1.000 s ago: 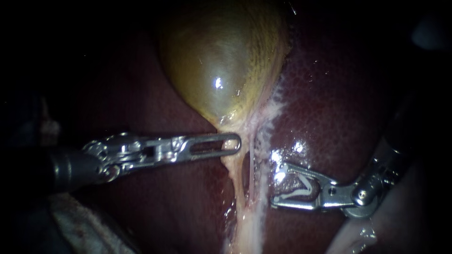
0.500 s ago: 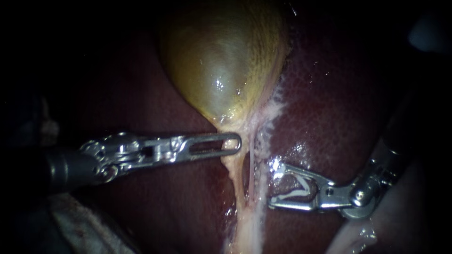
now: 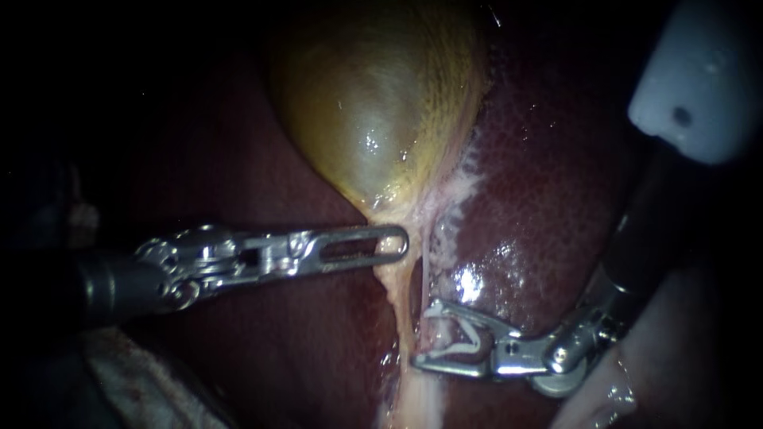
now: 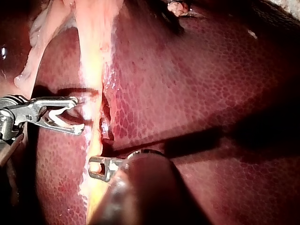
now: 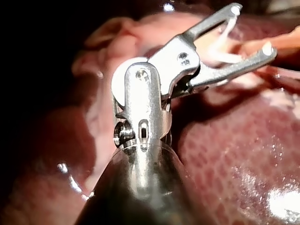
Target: Clipping first clip left tube
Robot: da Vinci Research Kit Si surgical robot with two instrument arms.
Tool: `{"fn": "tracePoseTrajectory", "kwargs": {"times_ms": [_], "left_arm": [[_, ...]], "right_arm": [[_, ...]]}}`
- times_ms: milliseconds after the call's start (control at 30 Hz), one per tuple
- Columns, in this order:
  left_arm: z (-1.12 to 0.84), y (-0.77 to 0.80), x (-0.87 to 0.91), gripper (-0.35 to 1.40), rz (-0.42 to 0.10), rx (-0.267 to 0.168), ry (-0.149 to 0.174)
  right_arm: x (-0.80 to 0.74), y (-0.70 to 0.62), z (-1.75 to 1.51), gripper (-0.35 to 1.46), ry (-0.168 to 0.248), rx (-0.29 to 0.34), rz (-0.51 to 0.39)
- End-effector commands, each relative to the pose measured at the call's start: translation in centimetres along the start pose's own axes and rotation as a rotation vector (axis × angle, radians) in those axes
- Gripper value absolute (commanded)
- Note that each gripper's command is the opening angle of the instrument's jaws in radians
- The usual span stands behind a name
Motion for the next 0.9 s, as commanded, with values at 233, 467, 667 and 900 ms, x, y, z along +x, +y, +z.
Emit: {"fn": "tracePoseTrajectory", "kwargs": {"times_ms": [233,467,667,900], "left_arm": [[0.00,0.01,0.00,-0.35,-0.001,0.001,0.000],[0.00,0.03,0.00,-0.35,-0.001,0.001,0.000],[0.00,0.04,0.00,-0.35,-0.002,0.001,0.000],[-0.01,0.05,0.00,-0.35,-0.002,0.001,0.000]], "right_arm": [[-0.02,0.05,0.01,0.59,0.000,-0.002,-0.002],[-0.06,0.11,0.03,0.59,0.000,-0.004,-0.004],[-0.17,0.15,0.07,0.59,0.002,-0.005,-0.004],[-0.25,0.16,0.14,0.59,0.003,-0.008,-0.003]]}}
